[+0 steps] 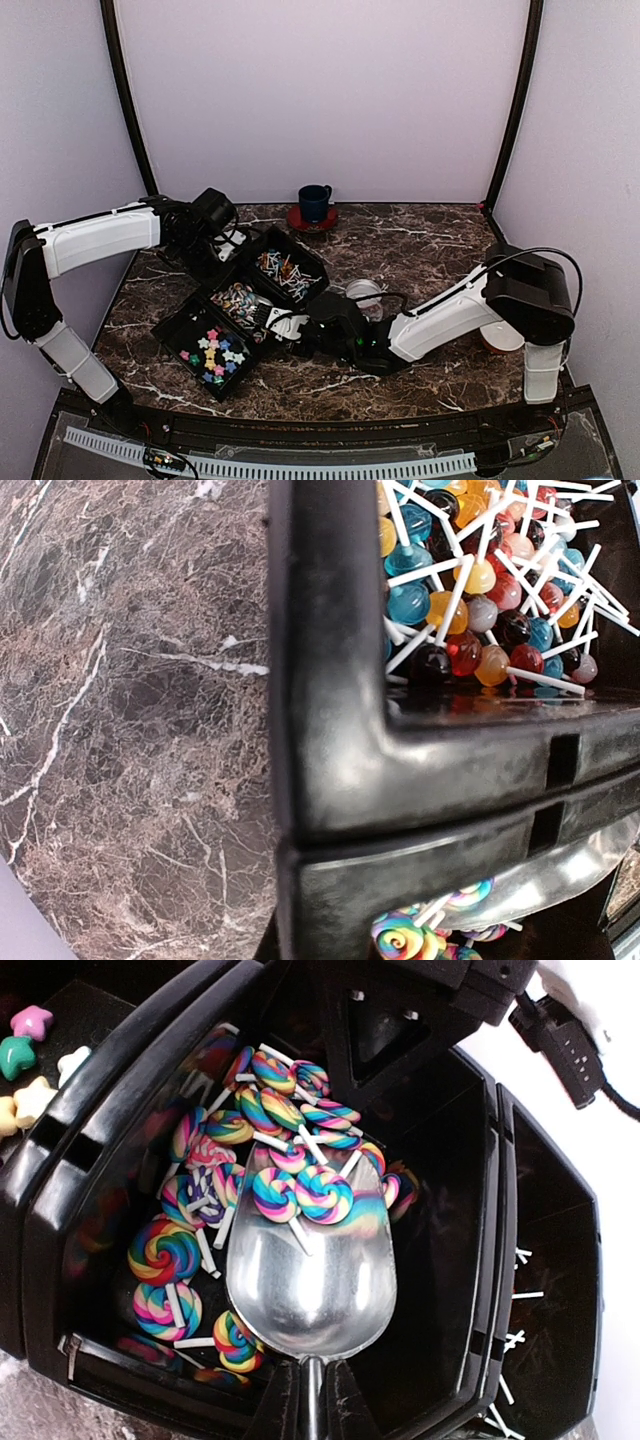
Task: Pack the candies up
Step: Scoop the fake candies from the storage box.
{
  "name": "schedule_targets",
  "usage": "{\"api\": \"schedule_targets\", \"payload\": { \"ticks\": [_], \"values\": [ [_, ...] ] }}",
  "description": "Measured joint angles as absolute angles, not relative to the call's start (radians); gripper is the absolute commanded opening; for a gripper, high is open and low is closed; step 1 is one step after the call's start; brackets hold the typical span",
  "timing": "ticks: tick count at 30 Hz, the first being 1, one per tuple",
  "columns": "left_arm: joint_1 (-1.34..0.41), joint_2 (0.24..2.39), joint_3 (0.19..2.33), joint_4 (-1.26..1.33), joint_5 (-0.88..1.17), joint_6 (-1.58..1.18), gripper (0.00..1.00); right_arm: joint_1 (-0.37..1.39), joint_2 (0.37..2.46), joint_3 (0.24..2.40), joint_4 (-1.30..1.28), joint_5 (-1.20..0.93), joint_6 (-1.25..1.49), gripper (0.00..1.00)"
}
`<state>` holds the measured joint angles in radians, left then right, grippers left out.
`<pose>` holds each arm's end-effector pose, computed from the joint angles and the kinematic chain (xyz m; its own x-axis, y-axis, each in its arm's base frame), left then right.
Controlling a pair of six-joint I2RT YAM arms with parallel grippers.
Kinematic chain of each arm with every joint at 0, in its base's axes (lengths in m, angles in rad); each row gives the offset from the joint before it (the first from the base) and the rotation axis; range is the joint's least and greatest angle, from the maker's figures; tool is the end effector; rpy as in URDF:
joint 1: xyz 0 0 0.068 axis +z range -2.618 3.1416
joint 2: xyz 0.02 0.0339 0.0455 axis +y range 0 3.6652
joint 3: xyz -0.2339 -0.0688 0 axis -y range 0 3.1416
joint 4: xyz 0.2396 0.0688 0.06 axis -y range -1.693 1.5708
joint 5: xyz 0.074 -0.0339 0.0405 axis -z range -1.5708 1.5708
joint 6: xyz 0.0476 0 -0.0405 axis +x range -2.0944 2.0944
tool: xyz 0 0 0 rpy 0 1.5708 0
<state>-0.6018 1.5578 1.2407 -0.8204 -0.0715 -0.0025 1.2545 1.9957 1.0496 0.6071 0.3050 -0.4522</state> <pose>0.2610 -0.1751 0.2194 -0.7495 0.5117 -0.4200 0.5381 0.8405 0.0638 0.1435 0.3927 0.1276 0.2646 -0.5315 -0.8047 -0.7814 0.3709 -0.5019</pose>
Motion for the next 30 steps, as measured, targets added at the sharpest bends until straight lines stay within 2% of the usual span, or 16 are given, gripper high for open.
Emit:
{"api": "schedule_targets", "payload": {
  "ticks": [7,11,21,30],
  "values": [
    [-0.562,1.559,1.221,-0.82,-0.033,-0.004,0.0,1.249,1.986,0.942,0.782,0.257,-0.552,0.0],
    [-0.54,1.559,1.209,-0.817,0.022,-0.011,0.0,1.249,1.963,0.917,0.798,0.237,-0.572,0.0],
    [-0.516,1.557,1.209,-0.798,0.026,-0.022,0.0,1.248,1.975,1.135,0.465,0.269,-0.49,0.0],
    [-0.533,1.553,1.199,-0.765,0.102,-0.028,0.0,1.245,1.876,1.041,0.475,0.247,-0.432,0.0]
  ]
}}
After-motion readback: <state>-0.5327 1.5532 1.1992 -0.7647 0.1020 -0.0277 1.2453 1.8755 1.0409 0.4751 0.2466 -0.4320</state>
